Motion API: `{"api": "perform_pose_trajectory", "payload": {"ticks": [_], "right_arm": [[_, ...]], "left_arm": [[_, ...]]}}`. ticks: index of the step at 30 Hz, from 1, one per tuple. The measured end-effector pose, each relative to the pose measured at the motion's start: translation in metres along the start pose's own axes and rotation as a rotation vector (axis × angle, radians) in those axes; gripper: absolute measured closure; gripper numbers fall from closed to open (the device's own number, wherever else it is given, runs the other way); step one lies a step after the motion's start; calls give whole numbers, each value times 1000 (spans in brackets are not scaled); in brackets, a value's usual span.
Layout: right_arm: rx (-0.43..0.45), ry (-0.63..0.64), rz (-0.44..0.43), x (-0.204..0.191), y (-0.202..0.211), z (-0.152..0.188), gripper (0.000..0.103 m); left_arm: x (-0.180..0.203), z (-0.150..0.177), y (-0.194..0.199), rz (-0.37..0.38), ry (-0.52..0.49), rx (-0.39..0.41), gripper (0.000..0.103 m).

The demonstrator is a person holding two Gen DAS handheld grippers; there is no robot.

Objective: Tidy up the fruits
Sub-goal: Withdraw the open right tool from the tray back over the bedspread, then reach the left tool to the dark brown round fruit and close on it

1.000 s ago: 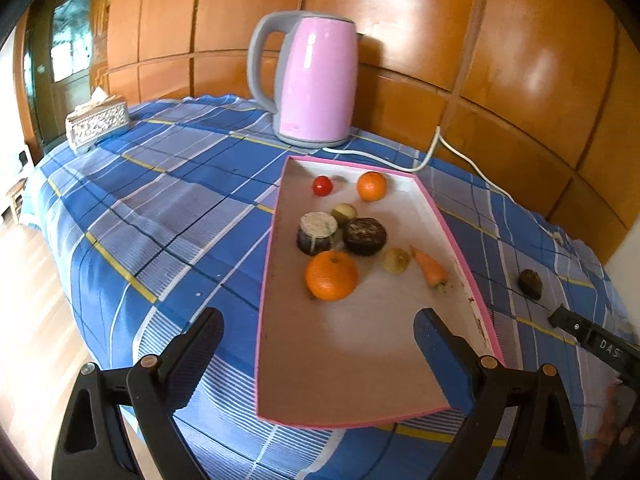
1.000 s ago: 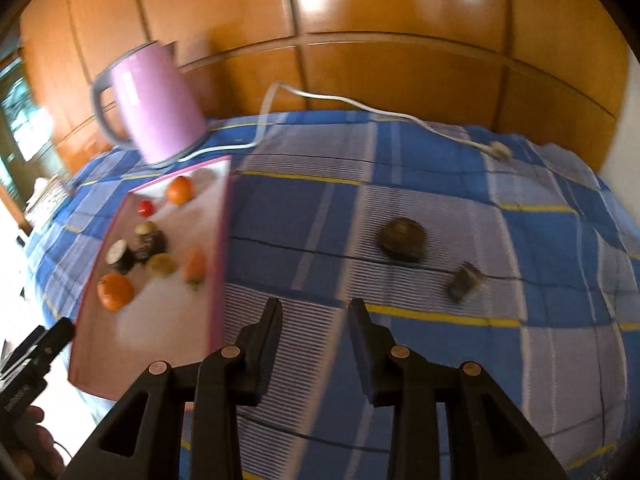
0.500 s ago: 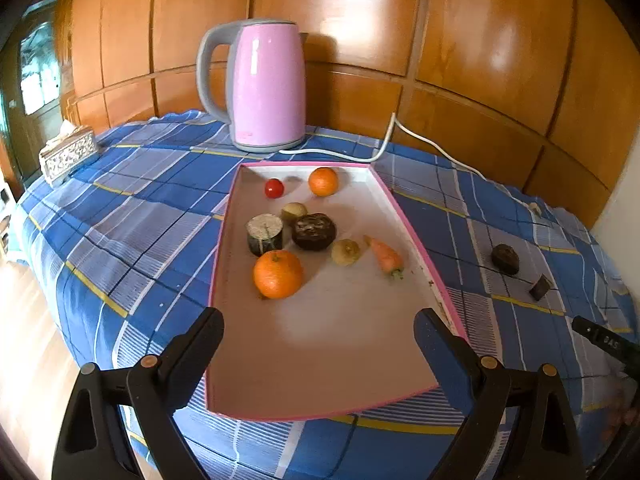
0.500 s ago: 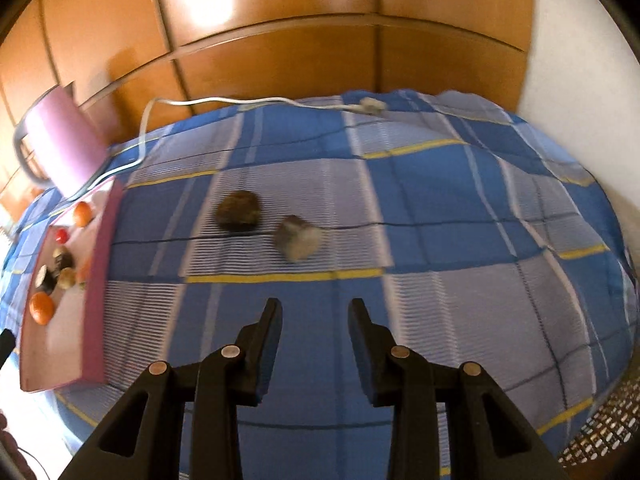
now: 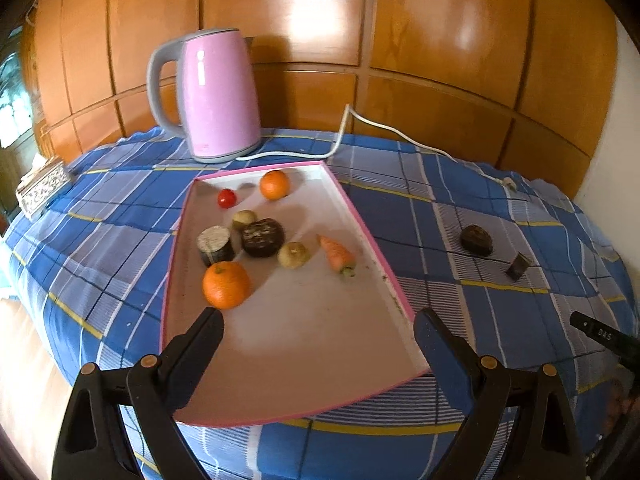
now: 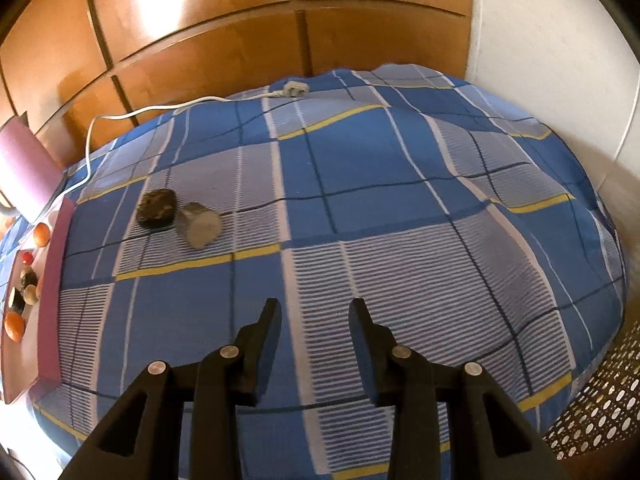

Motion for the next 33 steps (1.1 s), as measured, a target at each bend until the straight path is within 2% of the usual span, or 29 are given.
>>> {"api": "perform_pose_trajectory", "payload": {"ticks": [7, 13, 19, 22, 26, 29, 33], "right_arm": [[-3, -59, 41, 28, -2, 2, 68], [1, -97, 73, 48, -6, 1, 68], [4, -92, 86, 53, -9, 4, 68], [12, -79, 90, 54, -9, 5, 68], [17, -71, 91, 54, -10, 6, 67], [19, -63, 92, 53, -10, 7, 67], [20, -54, 95, 53, -10, 7, 67]], "left_arm": [[32, -8, -8, 43, -68, -21, 7], [72, -16, -20, 112, -141, -58, 7], [103, -30, -40, 207, -124, -119, 7], [120, -37, -51, 250, -130, -142, 14], [141, -43, -76, 294, -147, -194, 31], [154, -45, -96, 314, -160, -230, 35], [168, -49, -126, 321, -161, -278, 34]]}}
Point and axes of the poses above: each gripper's, at about its wrist camera, not at the fingertips, and y roughly against the way its jaws point, x to its right, z to its underside, the point moved 9 cm from there along -y, roughly the way its jaws point, and after that the axes turned 5 degrees about z, right-handed, at the moved point
